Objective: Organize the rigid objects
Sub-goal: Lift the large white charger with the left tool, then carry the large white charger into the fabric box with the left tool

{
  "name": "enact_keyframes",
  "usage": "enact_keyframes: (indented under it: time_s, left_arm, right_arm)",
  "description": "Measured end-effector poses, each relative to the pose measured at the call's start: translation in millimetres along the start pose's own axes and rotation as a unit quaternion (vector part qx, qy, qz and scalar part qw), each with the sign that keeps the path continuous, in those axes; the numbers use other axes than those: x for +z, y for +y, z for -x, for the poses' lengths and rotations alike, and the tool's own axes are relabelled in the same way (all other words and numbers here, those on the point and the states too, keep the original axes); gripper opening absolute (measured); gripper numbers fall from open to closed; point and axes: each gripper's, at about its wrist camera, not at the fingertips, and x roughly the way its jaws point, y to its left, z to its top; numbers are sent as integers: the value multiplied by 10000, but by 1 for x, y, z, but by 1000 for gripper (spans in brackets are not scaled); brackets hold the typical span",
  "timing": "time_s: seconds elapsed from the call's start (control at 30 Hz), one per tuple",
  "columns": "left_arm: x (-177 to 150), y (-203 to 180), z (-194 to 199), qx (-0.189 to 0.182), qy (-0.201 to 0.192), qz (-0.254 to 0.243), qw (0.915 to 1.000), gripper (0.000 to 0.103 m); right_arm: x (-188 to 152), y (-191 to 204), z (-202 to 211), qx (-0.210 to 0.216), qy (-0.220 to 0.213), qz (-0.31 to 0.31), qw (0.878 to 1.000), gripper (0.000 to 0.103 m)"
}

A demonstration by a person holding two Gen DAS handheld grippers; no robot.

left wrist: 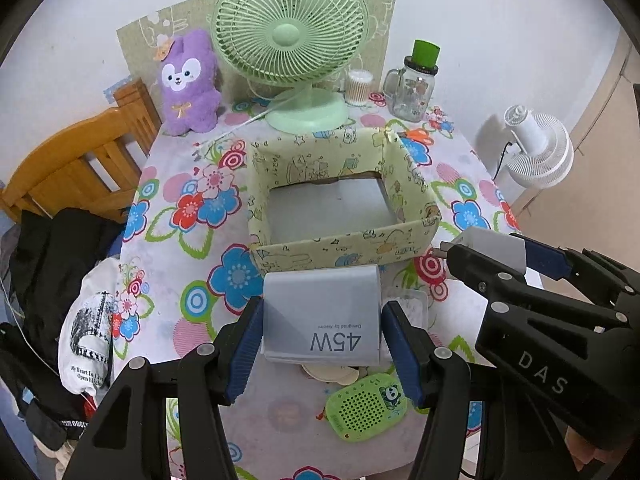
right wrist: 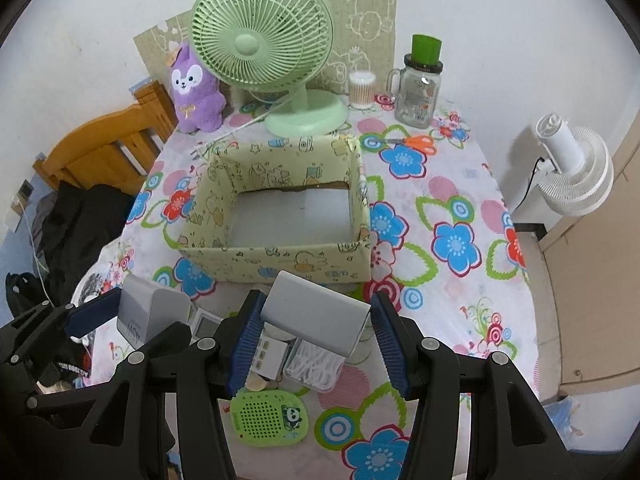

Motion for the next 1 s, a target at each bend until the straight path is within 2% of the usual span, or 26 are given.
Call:
enact_keyframes:
  time_s: [0.53,1.0]
  left_arm:
    - [19,18,6,-21,-123,-151,9998,61]
    - [50,32,-12,-71,-55,-149,9998,61]
  right_arm:
    - [19,16,7,-103,-122,-58,9999,57]
    - [50,24,-9,-100,-108,-31,9999,57]
